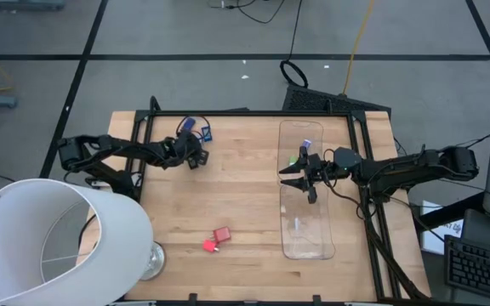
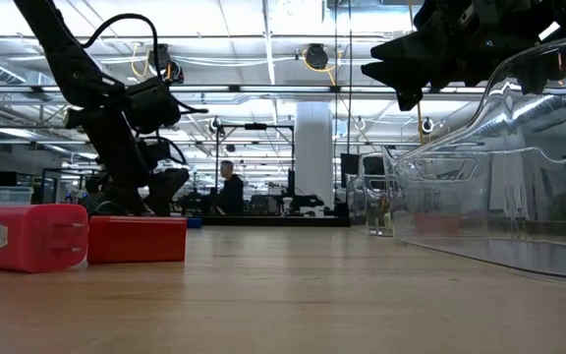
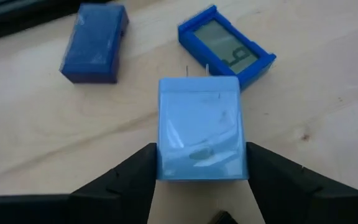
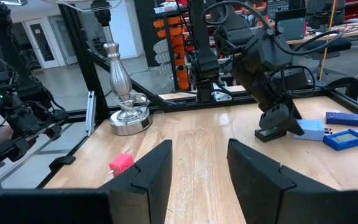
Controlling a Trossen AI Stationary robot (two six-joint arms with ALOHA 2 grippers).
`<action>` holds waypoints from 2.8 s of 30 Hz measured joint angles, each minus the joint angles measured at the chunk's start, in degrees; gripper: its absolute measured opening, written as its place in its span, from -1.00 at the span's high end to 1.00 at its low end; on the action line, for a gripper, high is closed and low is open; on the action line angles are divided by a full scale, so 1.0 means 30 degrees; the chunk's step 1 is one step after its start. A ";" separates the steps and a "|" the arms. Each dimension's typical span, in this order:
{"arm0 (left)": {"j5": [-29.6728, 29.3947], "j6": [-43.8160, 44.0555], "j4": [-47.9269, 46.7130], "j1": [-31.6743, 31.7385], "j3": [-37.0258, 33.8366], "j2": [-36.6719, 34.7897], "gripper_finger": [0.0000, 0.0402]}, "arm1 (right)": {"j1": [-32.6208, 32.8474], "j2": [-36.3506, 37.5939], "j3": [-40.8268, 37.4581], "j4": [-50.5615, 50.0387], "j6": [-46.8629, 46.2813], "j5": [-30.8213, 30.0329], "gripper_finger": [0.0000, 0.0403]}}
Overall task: Pick & Place Office items
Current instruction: Put the light blue charger adapter into the top transparent bin
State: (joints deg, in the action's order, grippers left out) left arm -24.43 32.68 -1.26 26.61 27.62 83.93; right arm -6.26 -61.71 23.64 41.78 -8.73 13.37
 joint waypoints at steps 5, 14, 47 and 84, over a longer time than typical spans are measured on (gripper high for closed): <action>0.0123 -0.0877 0.0320 -0.0167 -0.0007 -0.0237 -0.04 | -0.0005 0.0000 0.0000 0.0007 0.0002 0.0000 0.29; 0.0395 -0.1784 0.0439 -0.1507 -0.0036 -0.3133 -0.04 | 0.0000 0.0000 0.0000 0.0005 0.0000 0.0000 0.29; 1.2842 -0.0766 1.1948 -0.6781 0.0007 -0.4048 -0.05 | 0.4941 -0.6334 0.4087 0.1653 1.0844 -1.0435 -0.16; 1.5930 -0.1219 1.2088 -0.7978 0.4109 0.1340 -0.05 | 0.5690 -0.9551 0.6870 0.0536 1.3784 -0.9339 -0.20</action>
State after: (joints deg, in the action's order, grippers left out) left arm 23.36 29.02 35.01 2.68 39.94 87.95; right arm 10.81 -90.37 44.25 43.39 32.62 -14.65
